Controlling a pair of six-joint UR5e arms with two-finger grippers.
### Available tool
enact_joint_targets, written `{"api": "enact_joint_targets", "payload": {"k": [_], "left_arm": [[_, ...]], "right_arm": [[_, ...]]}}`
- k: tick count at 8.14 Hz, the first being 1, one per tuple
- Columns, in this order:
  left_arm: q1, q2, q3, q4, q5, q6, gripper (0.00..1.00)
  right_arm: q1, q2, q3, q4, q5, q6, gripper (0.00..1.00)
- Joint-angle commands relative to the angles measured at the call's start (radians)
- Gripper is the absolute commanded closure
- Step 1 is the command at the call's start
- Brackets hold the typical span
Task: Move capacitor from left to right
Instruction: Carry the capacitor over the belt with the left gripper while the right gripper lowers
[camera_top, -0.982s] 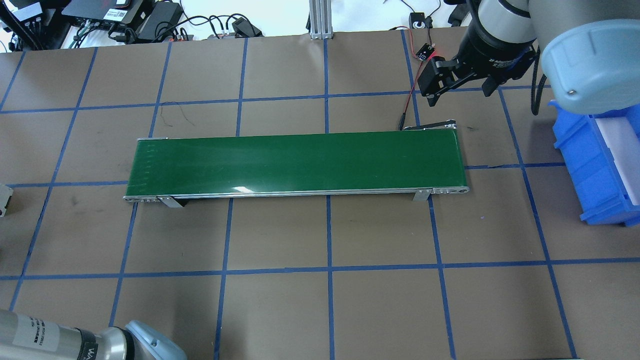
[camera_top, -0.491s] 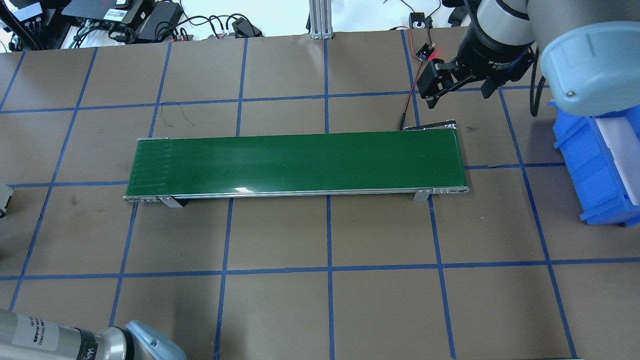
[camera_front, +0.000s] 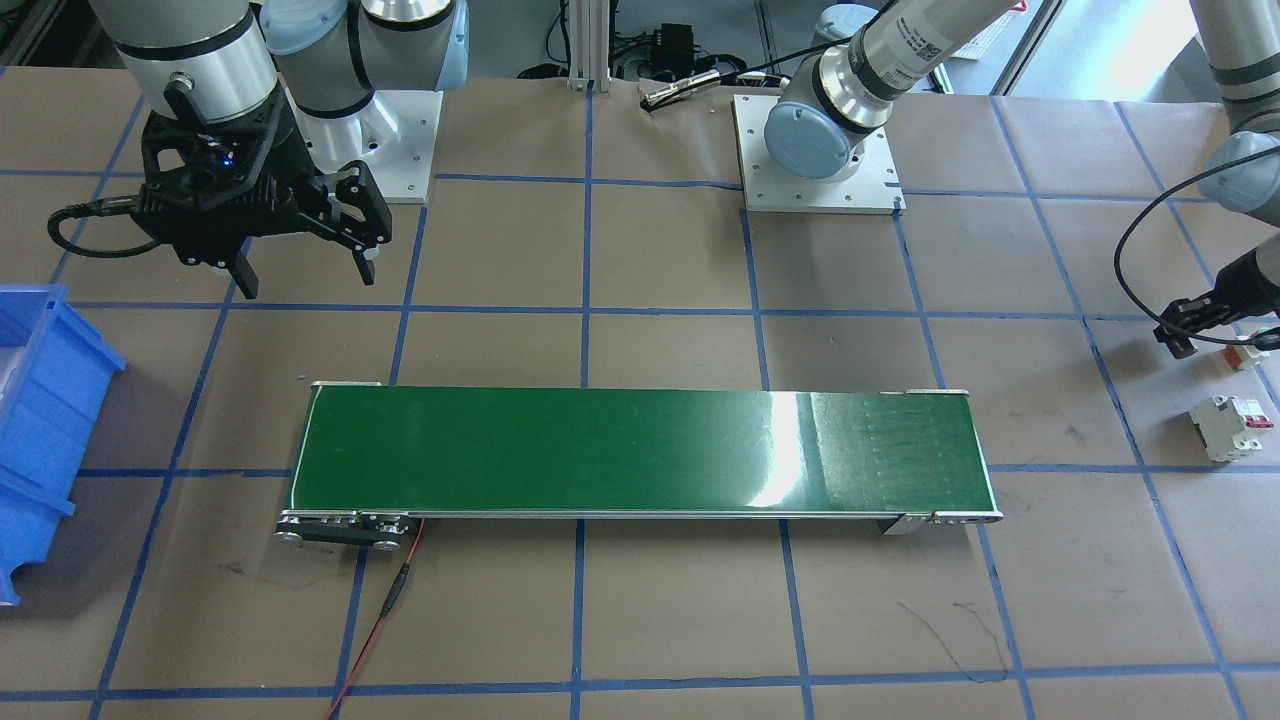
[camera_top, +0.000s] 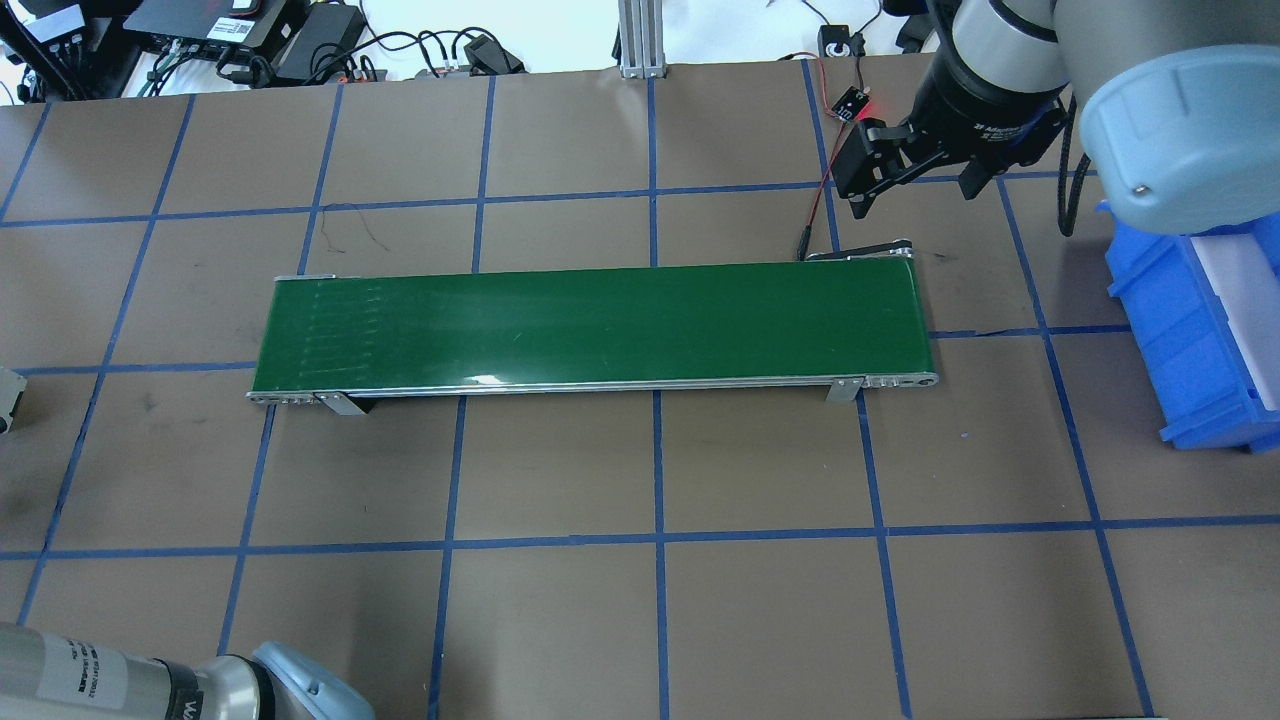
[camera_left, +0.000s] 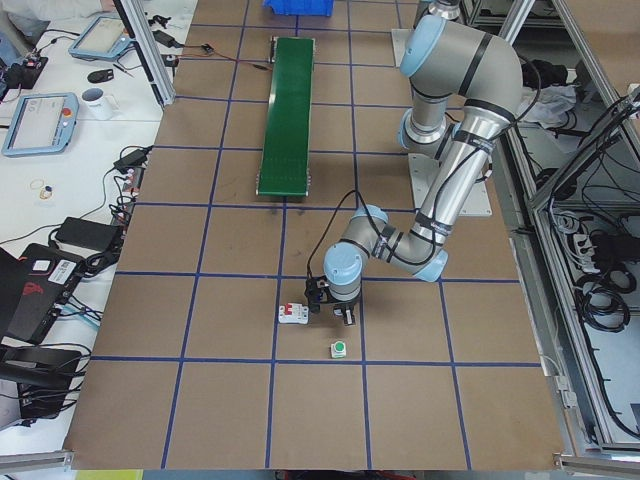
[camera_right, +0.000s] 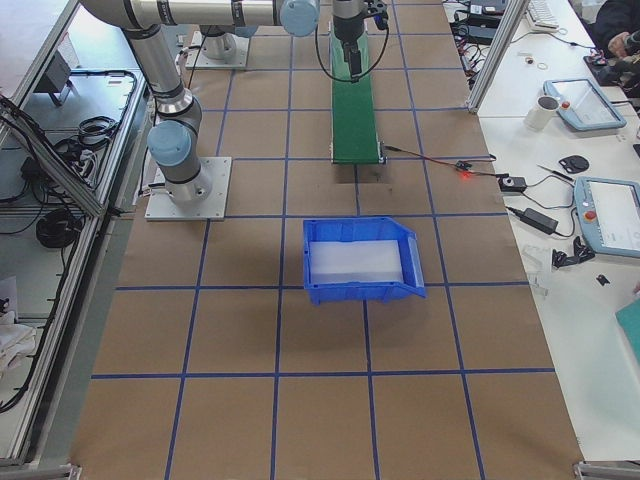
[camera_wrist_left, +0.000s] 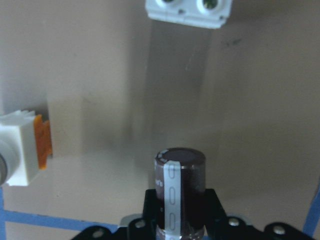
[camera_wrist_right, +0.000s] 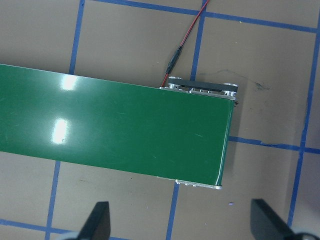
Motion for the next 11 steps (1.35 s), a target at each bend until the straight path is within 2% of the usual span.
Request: {"api": "enact_joint_targets", "payload": {"k": [1, 2, 3, 8, 11], "left_arm": [[-0.021, 0.17, 0.004, -0.156, 0.008, -0.044, 0.72], [-0.065, 0.234, 0.004, -0.248, 0.006, -0.082, 0.72], [-0.154, 0.284, 0.006, -0.281, 0.008, -0.125, 0.72], [-0.625, 0.267, 0.009, -0.285, 0.005, -0.591, 0.73], [-0.768, 0.226, 0.009, -0.272, 0.0, -0.719, 0.73]], "right_arm": [[-0.001, -0.004, 0.0, 0.025, -0.008, -0.008, 0.0], [-0.001, -0.002, 0.0, 0.039, -0.009, -0.014, 0.0], [-0.001, -0.001, 0.0, 0.039, -0.009, -0.01, 0.0], [-0.002, 0.006, 0.0, 0.024, -0.009, -0.011, 0.0], [-0.002, 0.036, 0.0, 0.023, -0.011, -0.001, 0.0]]}}
